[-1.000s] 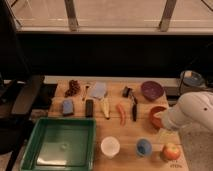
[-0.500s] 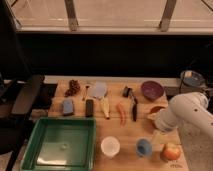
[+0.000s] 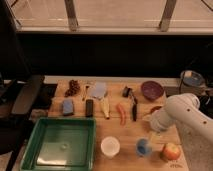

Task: Stack cups into tray

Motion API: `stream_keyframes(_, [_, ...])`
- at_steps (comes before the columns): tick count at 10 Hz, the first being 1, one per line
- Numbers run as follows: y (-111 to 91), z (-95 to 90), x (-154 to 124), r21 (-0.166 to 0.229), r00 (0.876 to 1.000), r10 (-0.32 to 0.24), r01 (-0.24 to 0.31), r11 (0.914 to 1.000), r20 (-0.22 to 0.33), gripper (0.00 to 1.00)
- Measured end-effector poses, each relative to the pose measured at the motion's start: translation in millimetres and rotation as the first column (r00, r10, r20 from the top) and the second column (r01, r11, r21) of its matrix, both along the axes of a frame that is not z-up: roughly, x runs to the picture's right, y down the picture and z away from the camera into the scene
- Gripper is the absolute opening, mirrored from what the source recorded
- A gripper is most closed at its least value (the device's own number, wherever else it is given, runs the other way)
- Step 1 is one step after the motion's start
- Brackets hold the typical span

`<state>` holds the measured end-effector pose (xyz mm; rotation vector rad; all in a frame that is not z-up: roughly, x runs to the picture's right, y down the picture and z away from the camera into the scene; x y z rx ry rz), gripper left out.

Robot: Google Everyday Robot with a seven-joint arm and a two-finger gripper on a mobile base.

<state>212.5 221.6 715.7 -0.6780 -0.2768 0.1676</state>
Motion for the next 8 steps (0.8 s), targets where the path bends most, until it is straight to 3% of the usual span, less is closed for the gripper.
stream_keyframes(2, [13,15.7,0,-0.042,0.999,0.028,-0.027,0.9988,0.022,0.77])
stream_keyframes(6, [31,29.9,-11,-0.108,0.996,0.066,-0.059,0.9924,0.06,0.76])
stream_keyframes(8, [43,30.3,-15,-0.127,0.993,0.086,-0.076,0.989,0.075,0.58])
